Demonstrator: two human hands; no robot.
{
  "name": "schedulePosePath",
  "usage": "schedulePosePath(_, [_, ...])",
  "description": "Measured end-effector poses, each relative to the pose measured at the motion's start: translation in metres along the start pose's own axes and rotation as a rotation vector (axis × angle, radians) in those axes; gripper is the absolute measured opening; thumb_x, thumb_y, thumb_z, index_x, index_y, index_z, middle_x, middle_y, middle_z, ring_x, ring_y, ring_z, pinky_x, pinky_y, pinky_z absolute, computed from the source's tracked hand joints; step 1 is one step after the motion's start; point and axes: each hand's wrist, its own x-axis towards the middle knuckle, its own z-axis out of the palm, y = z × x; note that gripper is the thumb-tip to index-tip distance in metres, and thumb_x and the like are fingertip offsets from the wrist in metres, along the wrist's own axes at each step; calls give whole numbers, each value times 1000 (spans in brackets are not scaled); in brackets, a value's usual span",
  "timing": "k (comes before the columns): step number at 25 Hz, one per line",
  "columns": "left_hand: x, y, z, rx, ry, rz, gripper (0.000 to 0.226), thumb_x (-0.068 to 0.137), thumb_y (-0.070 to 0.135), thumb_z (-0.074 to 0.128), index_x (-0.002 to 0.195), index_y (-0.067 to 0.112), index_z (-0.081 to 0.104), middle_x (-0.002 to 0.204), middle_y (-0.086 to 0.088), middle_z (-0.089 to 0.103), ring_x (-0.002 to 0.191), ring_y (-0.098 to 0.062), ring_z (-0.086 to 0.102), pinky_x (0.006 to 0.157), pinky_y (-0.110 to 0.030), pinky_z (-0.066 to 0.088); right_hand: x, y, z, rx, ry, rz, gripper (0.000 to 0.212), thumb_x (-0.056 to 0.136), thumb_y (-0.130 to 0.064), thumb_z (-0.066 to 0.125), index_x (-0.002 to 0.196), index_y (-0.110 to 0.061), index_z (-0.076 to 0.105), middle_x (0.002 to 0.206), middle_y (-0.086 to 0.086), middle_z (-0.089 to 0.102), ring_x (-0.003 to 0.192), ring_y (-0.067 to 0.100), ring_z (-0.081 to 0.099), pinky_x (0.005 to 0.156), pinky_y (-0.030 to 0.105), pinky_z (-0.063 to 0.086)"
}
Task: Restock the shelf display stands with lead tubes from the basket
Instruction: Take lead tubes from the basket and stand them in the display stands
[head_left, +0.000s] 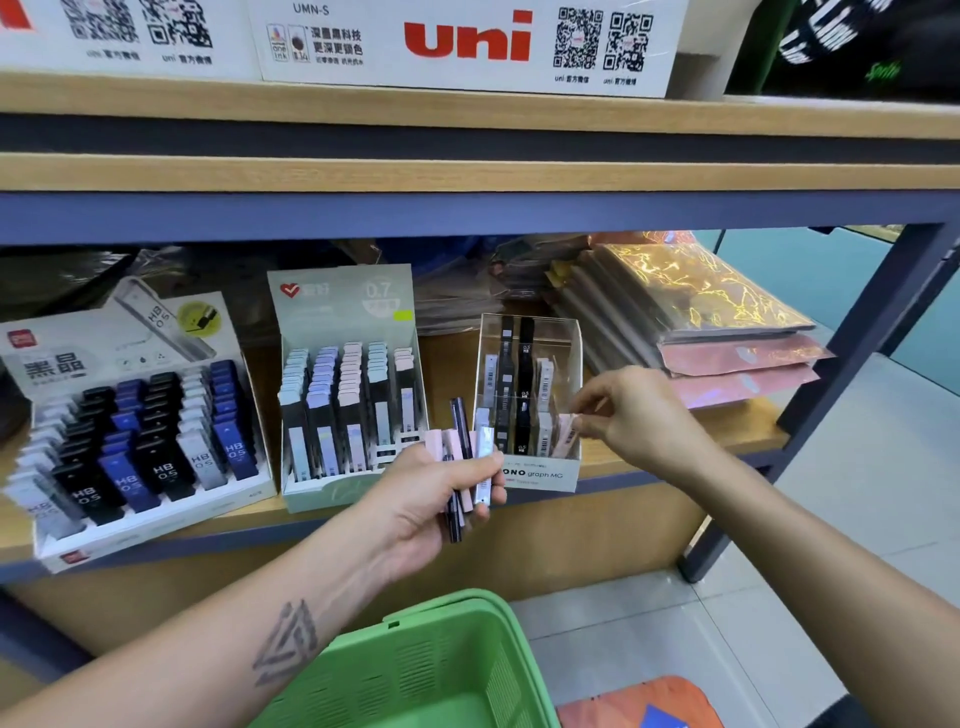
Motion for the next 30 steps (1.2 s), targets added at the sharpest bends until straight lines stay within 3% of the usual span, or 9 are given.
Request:
schedulePosePath(10, [-2,-1,-1,6,-31,-9,10,85,-3,72,95,-1,68,75,-17,67,61,-20,64,41,-20,47,2,-7,2,-109,-8,-6,12,88,-12,76,99,-15,80,95,1,74,89,20,69,78,28,52])
schedulePosePath(14, [-2,-2,1,3,-52,-21,12,86,-3,70,98,-3,67,76,-17,67,62,-20,65,41,-20,49,0,-7,6,-159,-30,-52,10,88,-8,73,95,-14,78,91,2,74,89,22,68,73,24,45])
schedulePosePath(18, [-3,-2,1,13,-66,-26,12,86,-3,70,98,-3,68,79,-19,69,62,-20,67,45,-21,53,-3,-6,16,-225,-69,-54,13,86,-4,68,76,-12,68,81,3,70,81,22,66,64,29,45])
schedulePosePath(22, [-5,2,-1,-37,-100,-62,16,86,-4,70,102,-8,68,86,-25,70,61,-24,69,47,-24,57,0,-7,11,-258,-53,-90,13,85,-5,70,80,-15,77,88,0,69,83,20,66,69,27,47])
schedulePosePath(23, [-4,3,-1,-47,-103,-66,18,87,-4,69,104,-10,67,87,-26,70,61,-24,70,47,-25,57,0,-12,7,-194,-31,-101,11,85,-9,73,82,-17,78,88,-3,70,82,16,66,70,27,49])
schedulePosePath(25, [-4,4,-1,-45,-107,-57,19,88,-4,68,106,-10,66,88,-26,70,63,-24,70,48,-25,58,-5,-29,-1,162,-64,-62,3,87,-20,76,87,-21,79,81,-7,74,75,9,68,67,24,53])
schedulePosePath(27, [-6,5,-1,-45,-111,-42,18,88,-5,67,106,-7,67,87,-25,69,65,-24,71,48,-24,57,-9,-47,0,501,-256,21,12,88,-29,77,97,-22,78,82,-4,76,73,7,68,61,21,52])
schedulePosePath(30, [-8,6,-2,-52,-121,-40,17,89,-4,66,106,-6,67,90,-27,69,72,-28,72,50,-26,59,-7,-54,14,617,-346,49,14,85,-21,81,95,-12,78,83,9,76,72,12,67,62,22,50])
